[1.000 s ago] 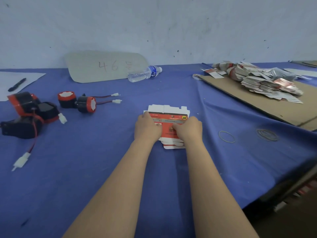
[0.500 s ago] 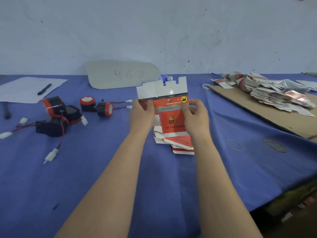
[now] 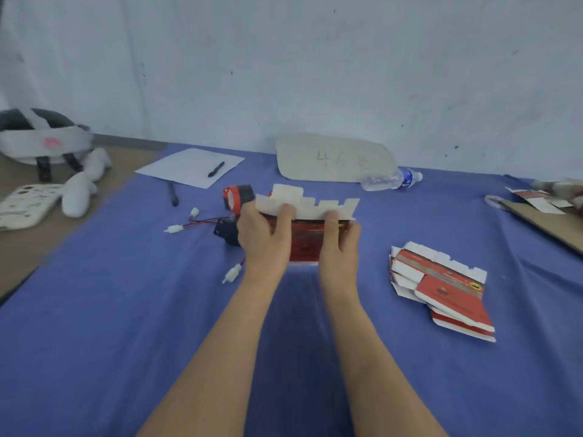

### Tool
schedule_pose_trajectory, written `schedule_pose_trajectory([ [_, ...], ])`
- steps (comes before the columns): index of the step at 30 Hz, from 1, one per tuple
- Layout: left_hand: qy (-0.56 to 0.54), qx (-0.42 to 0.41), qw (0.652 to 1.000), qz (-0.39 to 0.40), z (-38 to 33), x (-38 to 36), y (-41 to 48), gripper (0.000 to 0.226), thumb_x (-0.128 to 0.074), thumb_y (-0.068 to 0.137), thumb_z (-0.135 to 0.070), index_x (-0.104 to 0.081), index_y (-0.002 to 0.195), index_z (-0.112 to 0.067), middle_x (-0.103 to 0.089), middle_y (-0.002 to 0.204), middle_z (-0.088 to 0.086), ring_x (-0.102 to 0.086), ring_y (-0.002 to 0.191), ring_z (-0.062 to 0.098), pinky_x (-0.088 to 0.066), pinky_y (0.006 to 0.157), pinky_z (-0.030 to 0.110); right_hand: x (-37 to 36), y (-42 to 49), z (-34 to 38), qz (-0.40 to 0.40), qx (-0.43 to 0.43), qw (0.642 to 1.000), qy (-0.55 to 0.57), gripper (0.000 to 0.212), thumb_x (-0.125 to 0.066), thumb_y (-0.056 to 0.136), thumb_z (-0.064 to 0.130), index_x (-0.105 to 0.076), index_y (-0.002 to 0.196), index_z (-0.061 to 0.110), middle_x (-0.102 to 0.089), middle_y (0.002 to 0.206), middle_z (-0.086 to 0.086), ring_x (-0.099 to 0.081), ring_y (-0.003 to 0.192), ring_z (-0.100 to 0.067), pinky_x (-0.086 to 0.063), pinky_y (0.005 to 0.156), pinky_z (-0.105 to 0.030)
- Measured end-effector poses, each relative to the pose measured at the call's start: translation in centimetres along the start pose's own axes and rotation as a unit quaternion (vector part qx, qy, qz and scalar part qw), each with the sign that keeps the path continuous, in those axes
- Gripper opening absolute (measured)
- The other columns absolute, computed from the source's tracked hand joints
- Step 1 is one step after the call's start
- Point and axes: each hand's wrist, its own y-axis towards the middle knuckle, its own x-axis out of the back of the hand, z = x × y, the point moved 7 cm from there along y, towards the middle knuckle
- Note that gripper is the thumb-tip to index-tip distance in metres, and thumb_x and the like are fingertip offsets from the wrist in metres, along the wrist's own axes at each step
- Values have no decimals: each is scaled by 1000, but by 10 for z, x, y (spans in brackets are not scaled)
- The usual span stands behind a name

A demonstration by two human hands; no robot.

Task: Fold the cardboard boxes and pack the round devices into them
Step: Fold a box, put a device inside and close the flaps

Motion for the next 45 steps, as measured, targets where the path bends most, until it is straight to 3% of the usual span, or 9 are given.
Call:
schedule_pose_trajectory([
  [4, -61, 31, 997, 18, 18, 3, -6, 50, -46, 72, -32, -37, 121, -33, -41, 121, -19, -43, 109, -6, -35, 93, 13, -7, -5, -10, 38, -5, 999, 8, 22, -31, 94, 58, -43, 112, 51, -54, 104, 35, -51, 95, 22, -41, 76, -4],
  [8, -21, -8, 999, -40, 21, 10, -8, 73, -49, 88, -31, -14, 150, -12, -22, 152, 0, -26, 139, 13, -27, 116, 33, -10, -8, -10, 55, 23, 998, -2, 62, -32, 79, 69, -48, 130, 38, -60, 118, 22, -56, 106, 9, -46, 86, -12],
  [11, -35, 4, 999, -35, 24, 12, -5, 49, -48, 95, -19, -31, 140, -15, -39, 142, 7, -39, 132, 22, -36, 110, 43, -12, -9, -9, 62, 35, 997, -8, 66, -31, 79, 68, -43, 136, 39, -55, 129, 19, -53, 116, 3, -44, 94, -17],
  [16, -138, 80, 979, 128, 26, -18, -16, 32, -38, 101, -21, -50, 123, -40, -56, 123, -16, -55, 97, -13, -44, 85, 13, -15, -7, -11, 84, 25, 996, -9, 53, -32, 96, 50, -41, 143, 28, -51, 139, 13, -47, 127, -2, -40, 105, -22],
  [21, -201, 133, 964, 116, 27, -12, -17, 30, -43, 94, -43, -66, 111, -35, -70, 113, -7, -65, 105, 9, -53, 89, 29, -6, -4, -3, 120, 32, 992, -30, 67, -43, 83, 61, -27, 146, 40, -47, 108, 45, -47, 92, 32, -38, 74, 4],
  [24, -210, 140, 965, 78, 27, -5, -16, 37, -38, 92, -59, -68, 92, -36, -74, 83, -13, -70, 74, 2, -52, 57, 18, -6, -5, -8, 160, -16, 987, -22, 57, -48, 81, 64, -42, 134, 46, -57, 105, 38, -53, 93, 24, -43, 70, 1],
  [28, -146, 90, 985, 20, 26, 1, -19, 30, -36, 99, -50, -60, 92, -33, -68, 90, -11, -66, 82, 5, -52, 65, 20, -9, -4, -10, 116, -35, 993, -16, 23, -42, 98, 36, -64, 91, 40, -68, 79, 27, -63, 76, 7, -48, 60, -8],
  [35, -8, -19, 997, 80, 19, -8, -24, 27, -47, 98, -23, -39, 115, -43, -49, 104, -33, -47, 94, -26, -39, 75, -1, -2, 0, -11, 49, -34, 998, -15, 27, -38, 95, 21, -62, 99, 33, -66, 90, 16, -60, 76, 4, -45, 60, -15],
  [45, -16, 15, 999, 26, 14, -5, -20, 7, -53, 95, -32, -50, 94, -38, -60, 92, -19, -58, 87, -4, -44, 66, 8, -1, 0, -6, 11, 1, 1000, -16, 32, -35, 96, 14, -59, 116, 17, -58, 85, 16, -53, 67, 6, -39, 53, -6],
])
